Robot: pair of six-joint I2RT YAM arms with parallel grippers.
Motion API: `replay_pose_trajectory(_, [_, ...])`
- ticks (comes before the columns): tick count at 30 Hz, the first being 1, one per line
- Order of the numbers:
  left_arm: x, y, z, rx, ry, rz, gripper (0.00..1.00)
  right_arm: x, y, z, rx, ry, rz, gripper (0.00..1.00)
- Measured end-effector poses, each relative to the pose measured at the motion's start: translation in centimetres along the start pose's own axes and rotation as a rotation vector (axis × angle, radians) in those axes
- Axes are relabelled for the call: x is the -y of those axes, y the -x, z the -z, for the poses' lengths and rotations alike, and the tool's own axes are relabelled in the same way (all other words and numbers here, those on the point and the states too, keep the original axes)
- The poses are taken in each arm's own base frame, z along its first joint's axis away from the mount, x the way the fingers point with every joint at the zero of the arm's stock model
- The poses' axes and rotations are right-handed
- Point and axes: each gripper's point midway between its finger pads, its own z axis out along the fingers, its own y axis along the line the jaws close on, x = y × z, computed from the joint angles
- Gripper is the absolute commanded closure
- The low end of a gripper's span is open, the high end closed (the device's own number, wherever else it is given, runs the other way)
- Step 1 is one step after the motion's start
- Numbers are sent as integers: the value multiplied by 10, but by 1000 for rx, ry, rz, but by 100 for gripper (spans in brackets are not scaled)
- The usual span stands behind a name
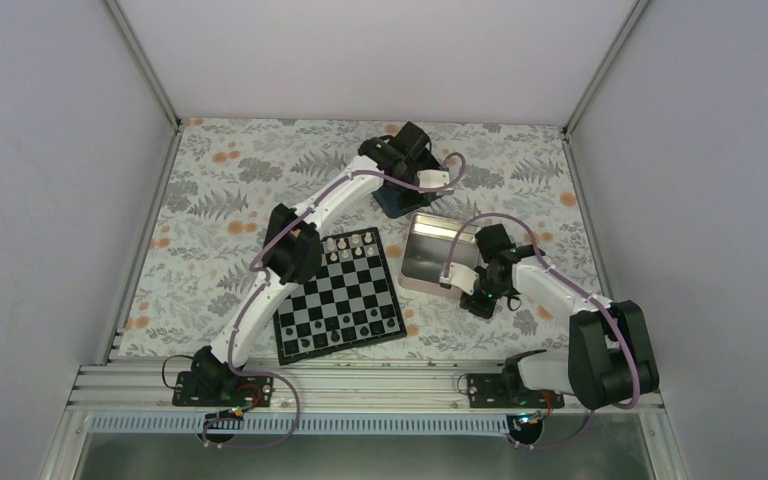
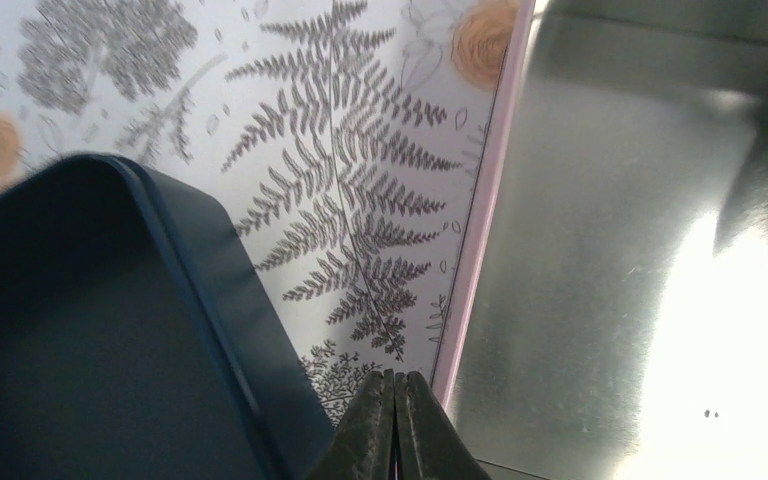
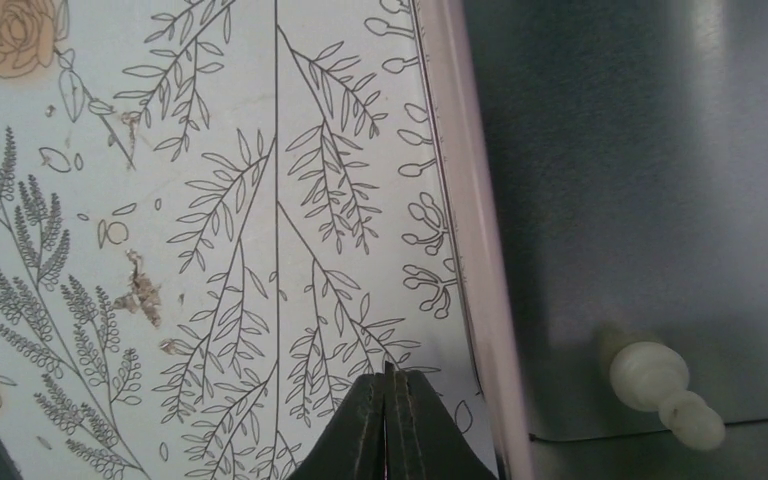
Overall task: Set up the chess pieces on the board
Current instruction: Adjust the storage box at the center of the board.
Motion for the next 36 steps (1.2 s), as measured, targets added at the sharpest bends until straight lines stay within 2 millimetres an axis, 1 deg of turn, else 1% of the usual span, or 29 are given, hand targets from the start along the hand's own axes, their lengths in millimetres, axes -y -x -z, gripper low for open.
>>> replay_pose_trajectory(3, [0,-12,-15,-33,-5,9,98,2,1,0,7,-8,0,96])
replay_pose_trajectory(6, [-2,-19,-22,-54,0,10,98,5,2,0,13,-16,-1,96])
replay_pose_trajectory(14, [-9,-26,-28,-80,32,3,98,8,4,0,22,-29,2,96])
replay_pose_trajectory(18, [-6,-30,-29,-96,21,-10,98,17,2,2,29,-49,-34,96])
replay_pose_trajectory(22, [3,-39,-32,-129,-11,-20,98,31,0,5,32,-64,-82,96])
replay_pose_trajectory(25, [15,-51,-36,-170,-54,-20,98,42,-2,5,35,-75,-110,96])
replay_pose_trajectory(30, [34,-67,-39,-233,-119,-11,98,55,-10,6,26,-83,-163,96])
replay_pose_trajectory(32, [41,-73,-40,-255,-143,-8,98,64,-14,9,19,-96,-187,96])
replay_pose_trajectory(35, [56,-83,-43,-292,-188,-7,98,84,-19,15,11,-127,-219,96])
replay_pose_trajectory(36, [59,-82,-43,-294,-193,-15,98,91,-20,17,11,-138,-226,96])
